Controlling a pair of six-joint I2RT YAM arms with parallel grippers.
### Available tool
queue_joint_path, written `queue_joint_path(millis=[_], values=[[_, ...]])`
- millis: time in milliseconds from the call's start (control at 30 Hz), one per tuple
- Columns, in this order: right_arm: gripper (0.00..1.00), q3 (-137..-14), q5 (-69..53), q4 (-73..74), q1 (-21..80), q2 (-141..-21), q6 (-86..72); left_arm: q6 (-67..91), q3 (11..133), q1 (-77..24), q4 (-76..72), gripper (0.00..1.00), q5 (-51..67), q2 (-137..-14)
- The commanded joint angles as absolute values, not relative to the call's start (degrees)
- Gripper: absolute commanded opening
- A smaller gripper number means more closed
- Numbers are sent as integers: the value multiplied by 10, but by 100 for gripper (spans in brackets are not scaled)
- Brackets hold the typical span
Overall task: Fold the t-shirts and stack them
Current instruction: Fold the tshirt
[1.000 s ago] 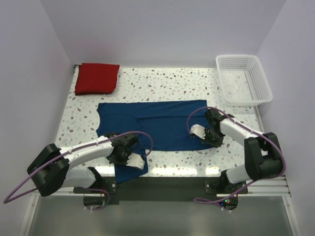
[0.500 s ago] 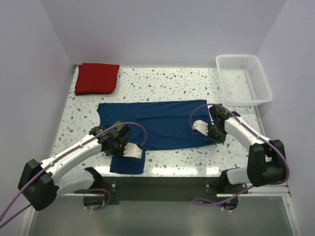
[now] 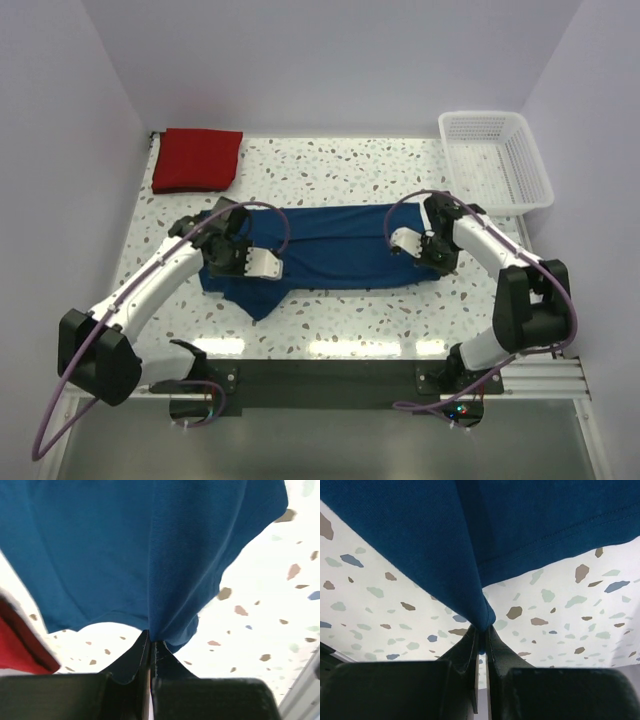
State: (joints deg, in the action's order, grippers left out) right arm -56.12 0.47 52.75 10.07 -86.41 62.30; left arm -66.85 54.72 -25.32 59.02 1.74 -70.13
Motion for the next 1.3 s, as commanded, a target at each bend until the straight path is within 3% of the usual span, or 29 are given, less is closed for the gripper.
queue_joint_path(millis=[0, 567, 1267], values=[[0, -600, 2, 562, 98, -878, 637, -717, 605, -225, 608, 0, 43, -726], [0, -761, -17, 647, 96, -1015, 646, -783, 726, -147, 587, 0, 72, -845], [0, -887, -8, 677, 88, -1136, 657, -806, 760, -103, 548, 0, 80, -940]])
